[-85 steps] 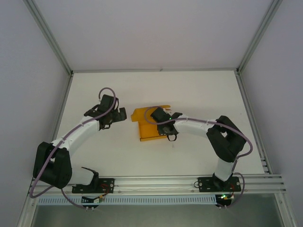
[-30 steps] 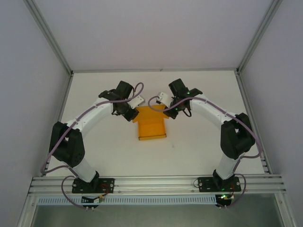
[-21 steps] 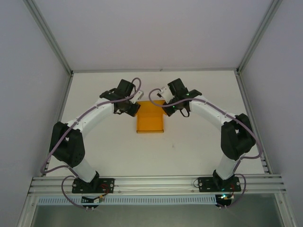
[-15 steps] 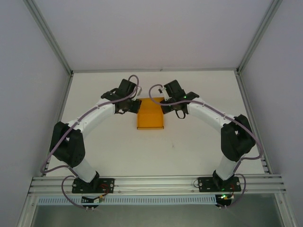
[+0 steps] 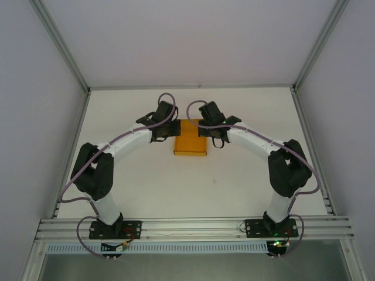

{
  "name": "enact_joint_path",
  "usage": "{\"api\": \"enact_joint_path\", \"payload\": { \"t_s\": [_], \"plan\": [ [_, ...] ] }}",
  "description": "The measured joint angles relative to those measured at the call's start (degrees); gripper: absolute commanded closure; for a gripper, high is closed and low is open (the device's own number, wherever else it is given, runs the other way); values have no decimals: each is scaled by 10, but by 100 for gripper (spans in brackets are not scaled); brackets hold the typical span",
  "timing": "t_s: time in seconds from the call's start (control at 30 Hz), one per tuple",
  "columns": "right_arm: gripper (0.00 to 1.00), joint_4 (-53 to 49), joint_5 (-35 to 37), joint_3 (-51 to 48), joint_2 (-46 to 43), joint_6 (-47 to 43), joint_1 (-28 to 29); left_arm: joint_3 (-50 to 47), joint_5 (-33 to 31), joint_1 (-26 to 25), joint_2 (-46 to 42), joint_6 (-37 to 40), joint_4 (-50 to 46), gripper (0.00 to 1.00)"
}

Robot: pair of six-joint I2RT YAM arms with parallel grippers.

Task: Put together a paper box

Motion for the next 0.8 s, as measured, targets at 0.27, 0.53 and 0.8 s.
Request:
{"api": "enact_joint_path", "payload": {
  "t_s": [0.27,0.53,0.8],
  "plan": [
    [100,42,21,-30,2,-2,3,-15,-24,-9,4,1,29,100],
    [100,137,51,-113,-33,6,26,-83,-50,-25,-37,2,80,100],
    [96,69,86,-56,-14,49,40,-91,-84,-41,-43,-3,72,100]
  ]
}}
